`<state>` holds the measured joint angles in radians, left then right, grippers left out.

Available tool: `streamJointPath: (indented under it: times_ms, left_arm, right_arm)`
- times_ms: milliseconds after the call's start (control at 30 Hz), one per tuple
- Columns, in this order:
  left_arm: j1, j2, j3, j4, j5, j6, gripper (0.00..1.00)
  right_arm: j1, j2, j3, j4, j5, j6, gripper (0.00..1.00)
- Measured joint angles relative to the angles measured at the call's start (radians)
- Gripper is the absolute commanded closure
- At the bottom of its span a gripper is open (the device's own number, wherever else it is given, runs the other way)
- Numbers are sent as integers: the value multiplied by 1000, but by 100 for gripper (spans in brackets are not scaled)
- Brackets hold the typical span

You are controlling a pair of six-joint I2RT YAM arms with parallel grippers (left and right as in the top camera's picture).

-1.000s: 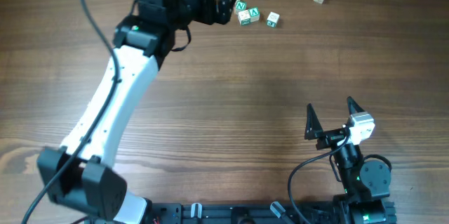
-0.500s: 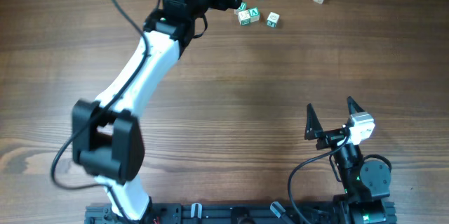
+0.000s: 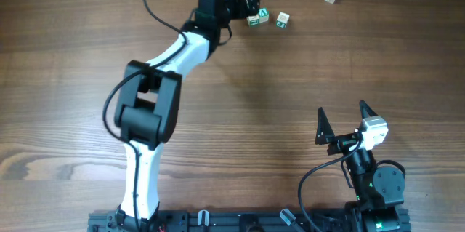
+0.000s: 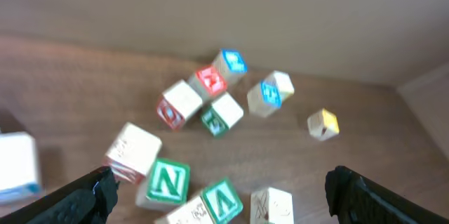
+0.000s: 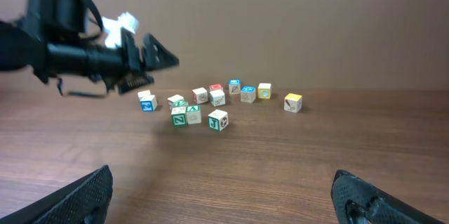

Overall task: Form a tower
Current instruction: 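Reach the left gripper forward to the green N block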

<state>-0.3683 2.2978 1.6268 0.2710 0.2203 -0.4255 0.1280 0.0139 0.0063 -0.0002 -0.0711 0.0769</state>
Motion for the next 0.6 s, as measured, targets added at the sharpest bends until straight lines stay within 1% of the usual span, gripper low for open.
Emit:
streamJointPath:
  times_ms: [133,267,500,600]
  left_arm:
    - [-44,65,21,29,-19,-26,4]
    - [-83,101,26,41,-82,-45,3]
    - [-82,127,28,53,-180,-52,4]
    - [-77,142,28,86,-197,-52,6]
  right_arm:
    - [0,0,0,0,0,0,0]
    - [0,0,0,0,0,0,0]
    - [0,0,0,0,0,0,0]
    - [0,0,0,0,0,0,0]
